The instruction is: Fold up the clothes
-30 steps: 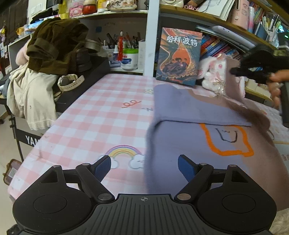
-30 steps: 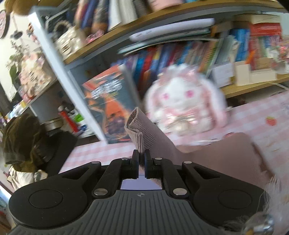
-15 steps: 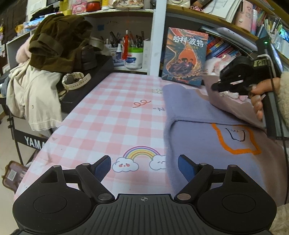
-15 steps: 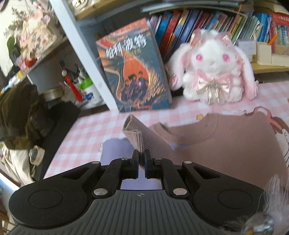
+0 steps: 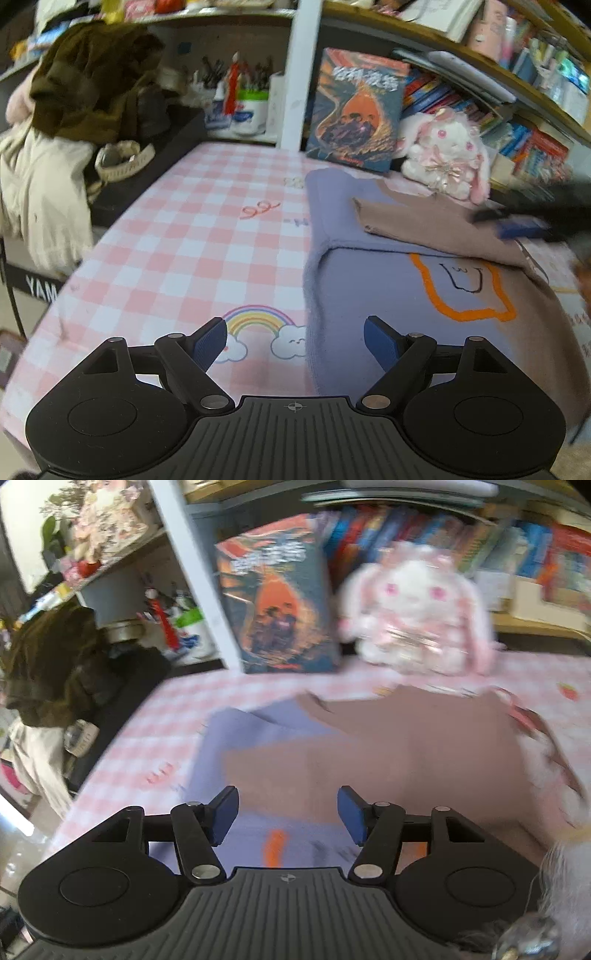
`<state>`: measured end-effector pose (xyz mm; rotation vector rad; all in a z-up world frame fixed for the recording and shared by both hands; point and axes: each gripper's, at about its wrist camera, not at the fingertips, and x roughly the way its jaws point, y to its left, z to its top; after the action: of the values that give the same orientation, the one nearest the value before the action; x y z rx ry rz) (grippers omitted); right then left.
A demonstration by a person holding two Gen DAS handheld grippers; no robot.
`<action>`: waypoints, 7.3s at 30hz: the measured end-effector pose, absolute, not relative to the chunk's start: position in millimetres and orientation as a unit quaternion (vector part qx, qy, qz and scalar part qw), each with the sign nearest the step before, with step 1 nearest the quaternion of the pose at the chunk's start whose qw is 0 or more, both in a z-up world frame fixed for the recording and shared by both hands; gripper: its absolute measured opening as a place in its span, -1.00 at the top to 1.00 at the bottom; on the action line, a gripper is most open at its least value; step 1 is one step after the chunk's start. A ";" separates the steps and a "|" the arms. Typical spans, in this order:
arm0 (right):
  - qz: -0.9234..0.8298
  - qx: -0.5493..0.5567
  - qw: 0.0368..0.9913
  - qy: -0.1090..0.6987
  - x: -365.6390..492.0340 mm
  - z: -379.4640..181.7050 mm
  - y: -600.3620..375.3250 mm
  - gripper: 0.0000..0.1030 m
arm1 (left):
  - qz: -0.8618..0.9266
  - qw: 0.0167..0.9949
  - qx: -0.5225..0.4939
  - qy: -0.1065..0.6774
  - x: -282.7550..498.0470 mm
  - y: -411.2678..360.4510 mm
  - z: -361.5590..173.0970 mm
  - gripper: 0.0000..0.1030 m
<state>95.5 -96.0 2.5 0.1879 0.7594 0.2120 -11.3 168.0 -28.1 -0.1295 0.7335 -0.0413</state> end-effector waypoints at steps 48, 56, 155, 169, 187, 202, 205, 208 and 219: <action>0.023 0.278 0.851 0.445 -56.0 -46.8 -255.1 0.50 | -0.027 0.874 -0.190 0.446 -20.6 151.9 -50.3 0.46; 0.051 0.311 0.837 0.446 -63.1 -53.5 -254.2 0.57 | -0.041 0.867 -0.225 0.442 -28.1 157.3 -52.9 0.56; -0.050 0.283 0.879 0.381 60.4 -51.4 -306.1 0.81 | -0.106 0.873 -0.248 0.405 84.7 168.8 -56.9 0.82; -0.020 0.110 0.918 0.379 99.7 -22.4 -266.8 0.86 | -0.134 0.905 -0.175 0.364 127.0 141.9 -41.0 0.89; -0.055 0.222 0.893 0.388 111.9 -43.1 -290.1 0.70 | -0.088 0.895 -0.228 0.373 126.7 168.2 -54.0 0.58; -0.025 0.208 0.891 0.403 4.6 -27.3 -296.3 0.29 | -0.012 0.905 -0.223 0.363 29.1 169.9 -39.4 -0.05; -0.005 0.212 0.881 0.422 -17.4 -32.6 -296.5 0.23 | 0.010 0.903 -0.220 0.368 9.9 166.6 -42.4 -0.14; 0.011 0.214 0.877 0.429 -35.6 -34.6 -299.1 0.17 | 0.030 0.895 -0.241 0.374 -8.8 164.6 -45.2 -0.17; 0.026 0.285 0.854 0.434 -58.4 -41.3 -318.0 0.13 | 0.054 0.849 -0.371 0.371 -48.2 161.7 -60.7 -0.18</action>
<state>-58.4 -318.0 -41.3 0.5990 0.9124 0.0548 -48.2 161.7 -60.7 -0.7819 0.7822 0.1137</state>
